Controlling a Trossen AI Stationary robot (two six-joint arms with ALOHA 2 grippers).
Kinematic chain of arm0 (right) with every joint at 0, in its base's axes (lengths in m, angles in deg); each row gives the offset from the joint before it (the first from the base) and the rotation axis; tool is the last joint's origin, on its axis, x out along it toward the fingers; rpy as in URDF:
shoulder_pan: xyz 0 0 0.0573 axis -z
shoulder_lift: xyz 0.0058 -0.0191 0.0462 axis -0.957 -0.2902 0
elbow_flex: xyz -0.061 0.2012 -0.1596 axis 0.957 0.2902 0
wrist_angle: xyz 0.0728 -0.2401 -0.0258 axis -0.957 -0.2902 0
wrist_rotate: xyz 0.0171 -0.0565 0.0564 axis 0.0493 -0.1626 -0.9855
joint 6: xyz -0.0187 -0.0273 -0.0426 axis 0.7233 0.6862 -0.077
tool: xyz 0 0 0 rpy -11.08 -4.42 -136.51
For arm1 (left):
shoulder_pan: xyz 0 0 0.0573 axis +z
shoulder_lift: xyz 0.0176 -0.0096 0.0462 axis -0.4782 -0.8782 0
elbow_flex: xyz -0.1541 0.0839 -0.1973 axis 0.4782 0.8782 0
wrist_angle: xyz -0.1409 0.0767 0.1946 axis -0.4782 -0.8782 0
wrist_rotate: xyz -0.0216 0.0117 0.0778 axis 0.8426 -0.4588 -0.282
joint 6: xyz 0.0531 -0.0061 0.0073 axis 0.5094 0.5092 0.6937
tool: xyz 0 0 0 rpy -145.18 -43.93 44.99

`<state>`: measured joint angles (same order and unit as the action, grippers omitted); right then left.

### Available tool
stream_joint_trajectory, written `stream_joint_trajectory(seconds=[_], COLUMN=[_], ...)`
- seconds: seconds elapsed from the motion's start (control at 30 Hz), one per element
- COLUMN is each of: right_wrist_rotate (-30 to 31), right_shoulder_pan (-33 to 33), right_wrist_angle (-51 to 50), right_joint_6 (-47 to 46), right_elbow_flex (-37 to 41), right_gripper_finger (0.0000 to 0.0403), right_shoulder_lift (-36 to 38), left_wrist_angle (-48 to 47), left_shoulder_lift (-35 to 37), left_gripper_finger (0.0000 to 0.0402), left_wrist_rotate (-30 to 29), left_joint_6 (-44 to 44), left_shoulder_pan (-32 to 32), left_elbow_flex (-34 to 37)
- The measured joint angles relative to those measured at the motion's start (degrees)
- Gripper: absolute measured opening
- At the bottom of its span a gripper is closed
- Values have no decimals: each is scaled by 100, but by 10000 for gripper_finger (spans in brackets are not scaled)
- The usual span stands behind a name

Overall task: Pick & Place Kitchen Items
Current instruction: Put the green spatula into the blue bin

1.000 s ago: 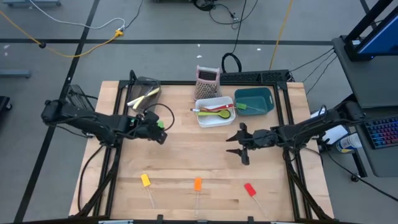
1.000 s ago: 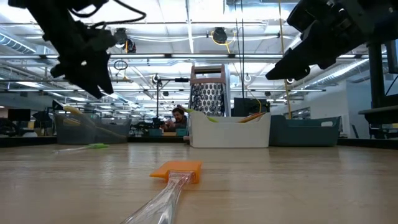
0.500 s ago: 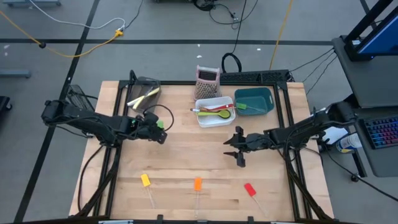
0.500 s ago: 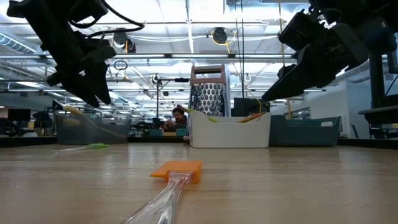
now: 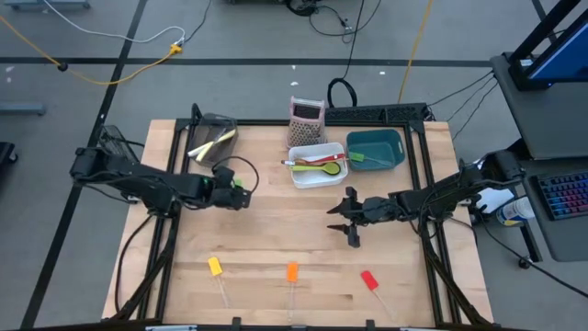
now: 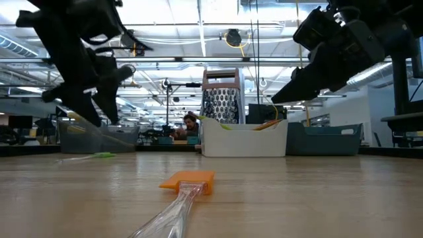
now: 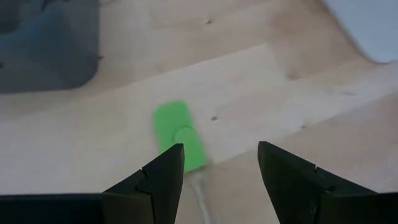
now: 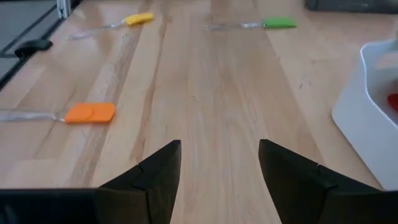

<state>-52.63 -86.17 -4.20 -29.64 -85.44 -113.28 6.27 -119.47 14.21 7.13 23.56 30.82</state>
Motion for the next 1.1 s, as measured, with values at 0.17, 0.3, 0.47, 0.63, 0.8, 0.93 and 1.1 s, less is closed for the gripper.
stream_joint_trajectory(seconds=[0.17, 0.3, 0.47, 0.63, 0.8, 0.93, 1.1], right_wrist_rotate=[0, -2, -2, -2, -2, -2, -1], right_shoulder_pan=[0, 0, 0, 0, 0, 2, 2], right_wrist_angle=[13, 25, 26, 24, 26, 28, 28], right_joint_6=[0, 0, 0, 0, 0, 0, 0], right_elbow_flex=[0, 0, 0, 0, 0, 0, 0], right_gripper_finger=[208, 208, 208, 208, 208, 208, 208], right_shoulder_lift=[0, 1, 2, 2, 2, 2, 4], left_wrist_angle=[39, 84, 297, 326, 289, 325, 338], left_shoulder_lift=[-475, -800, -1228, -1567, -1741, -1764, -1766], left_gripper_finger=[211, 211, 211, 211, 211, 211, 204], left_wrist_rotate=[82, 129, 141, 121, 114, 133, 159], left_joint_6=[-249, -672, -1027, -1104, -1228, -1184, -1049], left_shoulder_pan=[135, 185, 185, 283, 503, 641, 655], left_elbow_flex=[0, 0, 0, 0, -15, -22, -15])
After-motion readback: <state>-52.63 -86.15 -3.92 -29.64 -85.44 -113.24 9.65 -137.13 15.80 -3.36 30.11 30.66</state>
